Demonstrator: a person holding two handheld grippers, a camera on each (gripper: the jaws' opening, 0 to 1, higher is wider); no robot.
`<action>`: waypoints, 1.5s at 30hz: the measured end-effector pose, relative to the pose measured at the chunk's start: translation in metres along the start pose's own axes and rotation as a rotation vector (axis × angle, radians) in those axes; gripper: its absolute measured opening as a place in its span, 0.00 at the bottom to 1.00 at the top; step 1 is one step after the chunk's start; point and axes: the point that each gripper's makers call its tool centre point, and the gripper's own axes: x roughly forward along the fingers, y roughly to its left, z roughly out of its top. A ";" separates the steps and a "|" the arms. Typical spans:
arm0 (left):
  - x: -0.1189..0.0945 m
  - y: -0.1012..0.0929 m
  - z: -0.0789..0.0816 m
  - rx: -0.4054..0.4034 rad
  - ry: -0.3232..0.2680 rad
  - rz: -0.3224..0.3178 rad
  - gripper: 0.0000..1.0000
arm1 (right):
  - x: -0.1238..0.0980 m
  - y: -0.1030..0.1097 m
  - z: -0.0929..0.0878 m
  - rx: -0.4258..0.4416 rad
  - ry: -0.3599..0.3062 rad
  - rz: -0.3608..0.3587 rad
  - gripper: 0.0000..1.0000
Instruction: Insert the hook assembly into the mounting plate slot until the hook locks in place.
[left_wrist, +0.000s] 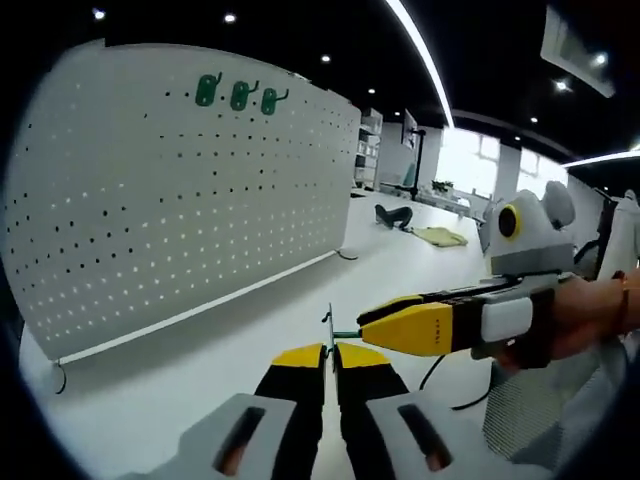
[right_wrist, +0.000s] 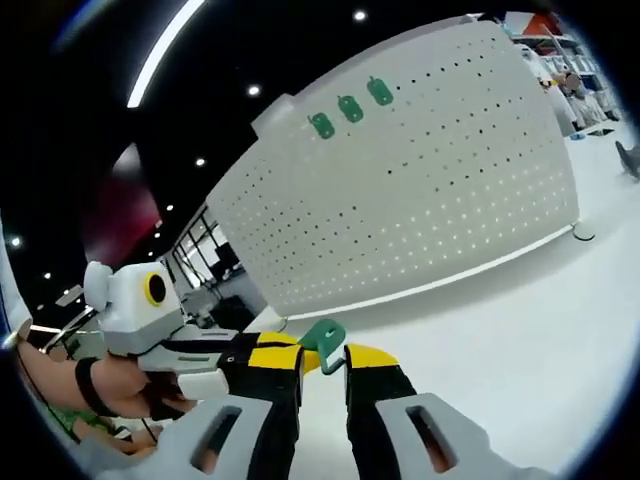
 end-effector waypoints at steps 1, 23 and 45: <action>-0.001 0.000 0.000 0.001 -0.005 0.000 0.03 | 0.000 0.001 0.000 0.020 -0.005 0.007 0.14; -0.027 -0.006 0.018 -0.019 -0.117 0.027 0.03 | -0.003 0.031 0.005 0.181 -0.005 0.123 0.05; -0.050 -0.014 0.022 -0.006 -0.146 0.080 0.06 | -0.009 0.058 0.012 0.173 0.012 0.150 0.01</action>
